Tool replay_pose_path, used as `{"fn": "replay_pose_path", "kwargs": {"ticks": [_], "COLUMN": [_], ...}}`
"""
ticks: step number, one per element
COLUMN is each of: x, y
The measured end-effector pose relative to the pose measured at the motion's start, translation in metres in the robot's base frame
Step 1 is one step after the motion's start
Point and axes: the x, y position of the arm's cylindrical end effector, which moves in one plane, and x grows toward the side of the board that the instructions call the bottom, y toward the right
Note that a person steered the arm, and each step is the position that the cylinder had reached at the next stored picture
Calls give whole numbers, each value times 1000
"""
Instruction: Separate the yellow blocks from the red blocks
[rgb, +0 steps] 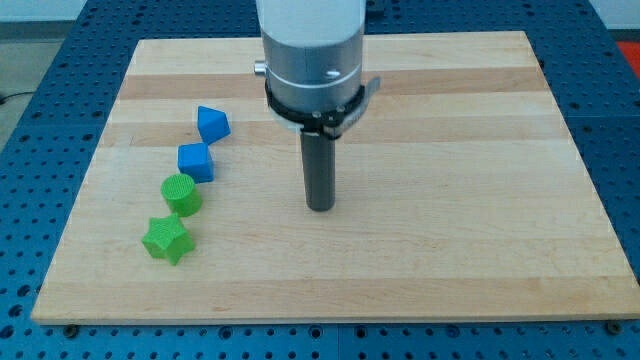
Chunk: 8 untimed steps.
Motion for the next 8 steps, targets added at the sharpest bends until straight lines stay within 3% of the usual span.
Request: {"fn": "replay_pose_path", "kwargs": {"ticks": [2, 3, 4, 7, 8], "x": [-25, -57, -110, -216, -231], "y": [-4, -53, -63, -47, -43]}}
